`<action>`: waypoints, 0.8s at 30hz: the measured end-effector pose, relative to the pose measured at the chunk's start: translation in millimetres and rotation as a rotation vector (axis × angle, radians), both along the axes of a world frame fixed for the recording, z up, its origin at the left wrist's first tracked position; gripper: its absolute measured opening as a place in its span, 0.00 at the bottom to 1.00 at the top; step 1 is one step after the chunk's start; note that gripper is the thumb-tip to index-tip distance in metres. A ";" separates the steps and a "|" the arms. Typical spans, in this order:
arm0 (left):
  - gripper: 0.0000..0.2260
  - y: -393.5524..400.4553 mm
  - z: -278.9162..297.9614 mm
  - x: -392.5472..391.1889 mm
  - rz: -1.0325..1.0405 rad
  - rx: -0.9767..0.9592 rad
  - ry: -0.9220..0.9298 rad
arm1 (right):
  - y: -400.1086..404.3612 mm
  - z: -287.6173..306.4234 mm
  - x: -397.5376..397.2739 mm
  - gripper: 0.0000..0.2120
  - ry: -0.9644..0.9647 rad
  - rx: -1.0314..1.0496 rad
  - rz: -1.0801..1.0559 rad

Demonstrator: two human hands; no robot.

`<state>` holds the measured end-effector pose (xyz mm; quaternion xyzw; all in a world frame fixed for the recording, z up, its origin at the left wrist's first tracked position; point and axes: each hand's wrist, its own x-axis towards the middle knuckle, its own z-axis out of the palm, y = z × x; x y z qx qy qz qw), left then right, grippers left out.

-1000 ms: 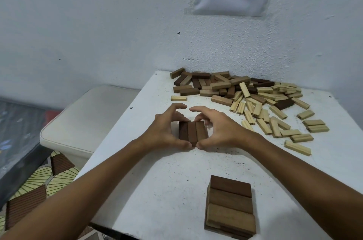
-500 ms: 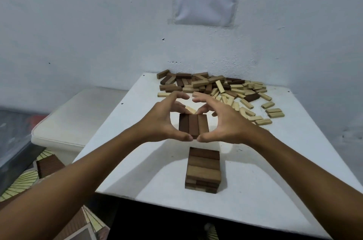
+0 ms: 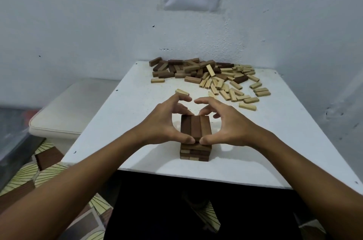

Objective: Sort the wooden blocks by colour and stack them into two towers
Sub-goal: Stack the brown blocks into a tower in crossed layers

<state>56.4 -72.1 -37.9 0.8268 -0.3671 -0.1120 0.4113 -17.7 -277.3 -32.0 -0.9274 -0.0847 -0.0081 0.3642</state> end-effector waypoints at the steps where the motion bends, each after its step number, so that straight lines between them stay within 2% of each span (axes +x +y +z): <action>1: 0.41 0.0 -0.1 -1.2 0.000 -0.001 0.001 | 0.2 -0.7 -0.9 0.42 0.001 0.001 -0.001; 24: 0.38 -1.8 -6.3 -8.8 0.001 0.020 0.004 | -1.6 -12.0 -6.0 0.42 0.017 0.020 -0.003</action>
